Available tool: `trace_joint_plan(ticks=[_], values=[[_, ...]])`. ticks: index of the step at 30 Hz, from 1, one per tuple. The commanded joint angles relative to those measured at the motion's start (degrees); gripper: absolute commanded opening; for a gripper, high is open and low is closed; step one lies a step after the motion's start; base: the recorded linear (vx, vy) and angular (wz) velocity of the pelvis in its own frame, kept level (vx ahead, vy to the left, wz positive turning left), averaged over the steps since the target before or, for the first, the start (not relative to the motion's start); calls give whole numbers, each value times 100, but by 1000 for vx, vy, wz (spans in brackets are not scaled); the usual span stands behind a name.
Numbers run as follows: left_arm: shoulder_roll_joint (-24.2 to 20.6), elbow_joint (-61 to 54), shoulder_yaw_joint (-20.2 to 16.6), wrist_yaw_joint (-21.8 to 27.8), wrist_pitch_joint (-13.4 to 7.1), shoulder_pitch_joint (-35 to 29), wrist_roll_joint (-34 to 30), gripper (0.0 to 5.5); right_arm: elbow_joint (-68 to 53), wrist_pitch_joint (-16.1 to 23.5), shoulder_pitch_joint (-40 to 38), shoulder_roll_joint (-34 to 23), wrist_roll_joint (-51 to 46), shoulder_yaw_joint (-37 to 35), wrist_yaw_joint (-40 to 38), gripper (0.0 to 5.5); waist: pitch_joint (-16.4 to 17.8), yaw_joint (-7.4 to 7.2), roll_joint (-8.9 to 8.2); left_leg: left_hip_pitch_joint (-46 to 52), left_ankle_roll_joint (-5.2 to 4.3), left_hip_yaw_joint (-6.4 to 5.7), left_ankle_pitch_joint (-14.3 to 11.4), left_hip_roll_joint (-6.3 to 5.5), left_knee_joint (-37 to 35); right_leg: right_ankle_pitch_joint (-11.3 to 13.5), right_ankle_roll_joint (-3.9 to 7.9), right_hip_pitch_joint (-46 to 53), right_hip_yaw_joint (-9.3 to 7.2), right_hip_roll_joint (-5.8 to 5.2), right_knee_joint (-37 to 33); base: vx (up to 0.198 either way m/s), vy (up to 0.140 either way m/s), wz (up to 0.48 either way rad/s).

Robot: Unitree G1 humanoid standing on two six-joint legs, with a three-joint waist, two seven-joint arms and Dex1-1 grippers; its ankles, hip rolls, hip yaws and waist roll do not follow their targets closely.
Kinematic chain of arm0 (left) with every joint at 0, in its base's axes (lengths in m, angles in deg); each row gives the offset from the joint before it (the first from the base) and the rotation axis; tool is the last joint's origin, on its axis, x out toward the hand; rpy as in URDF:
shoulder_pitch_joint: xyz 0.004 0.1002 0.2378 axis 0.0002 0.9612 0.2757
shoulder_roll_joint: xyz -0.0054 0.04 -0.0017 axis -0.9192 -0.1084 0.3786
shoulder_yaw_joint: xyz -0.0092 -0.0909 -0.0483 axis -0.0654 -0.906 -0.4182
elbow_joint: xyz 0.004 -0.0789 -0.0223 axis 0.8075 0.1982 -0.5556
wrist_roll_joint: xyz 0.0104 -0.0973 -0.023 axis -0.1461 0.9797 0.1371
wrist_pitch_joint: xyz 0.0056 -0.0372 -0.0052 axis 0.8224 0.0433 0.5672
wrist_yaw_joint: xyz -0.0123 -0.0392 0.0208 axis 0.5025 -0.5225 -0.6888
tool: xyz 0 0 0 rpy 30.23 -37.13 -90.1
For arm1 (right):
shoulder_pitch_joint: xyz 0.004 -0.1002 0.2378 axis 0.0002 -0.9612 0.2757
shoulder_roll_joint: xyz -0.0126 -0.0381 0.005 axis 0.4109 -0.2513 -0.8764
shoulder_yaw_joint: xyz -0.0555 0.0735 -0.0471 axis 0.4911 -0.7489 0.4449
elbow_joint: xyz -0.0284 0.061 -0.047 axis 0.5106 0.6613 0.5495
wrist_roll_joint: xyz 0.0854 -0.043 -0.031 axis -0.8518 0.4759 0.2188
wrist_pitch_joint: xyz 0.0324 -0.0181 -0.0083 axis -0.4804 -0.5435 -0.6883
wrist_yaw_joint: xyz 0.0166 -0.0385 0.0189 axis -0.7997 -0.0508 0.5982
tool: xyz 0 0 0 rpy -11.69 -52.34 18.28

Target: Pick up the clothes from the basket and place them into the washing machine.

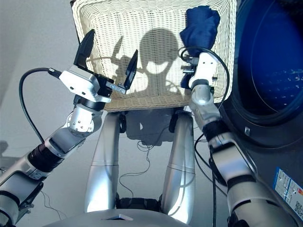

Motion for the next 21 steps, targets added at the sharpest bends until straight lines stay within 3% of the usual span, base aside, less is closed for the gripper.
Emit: trace_joint_plan(ticks=[1,7,13,17,21], values=[[-264,-790,-234,-167,-265,131,-357,550,-766,859,-255,-314,115,-728,-292,0,-94,-256,-120,364,381,380,-454,-70,125,314,-53,261,-291,182,-465,0,0,0],[-359,-1035,-540,-375,-387,234,-449,550,-1435,1318,-457,-430,479,-1744,-1029,0,-94,-327,-222,394,405,353,-511,-82,174,290,-28,287,-280,208,-450,0,0,0],[-342,-1158,-618,-462,-504,252,-370,550,-555,1682,182,-527,229,-2431,-1841,0,-94,-283,-246,425,402,343,-561,-78,205,284,-25,347,-283,221,-471,0,0,0],[-401,-1228,-593,-379,-541,236,-239,550,690,1574,844,-1045,-221,-2485,-1913,0,-94,-213,-254,429,383,307,-579,-74,232,280,-29,385,-289,228,-490,0,0,0],[-450,-1226,-502,-279,-501,197,-158,550,2039,1195,1629,-1707,-546,-2107,-1713,0,-94,-114,-242,382,358,284,-596,-64,327,291,-26,365,-308,223,-432,0,0,0]])
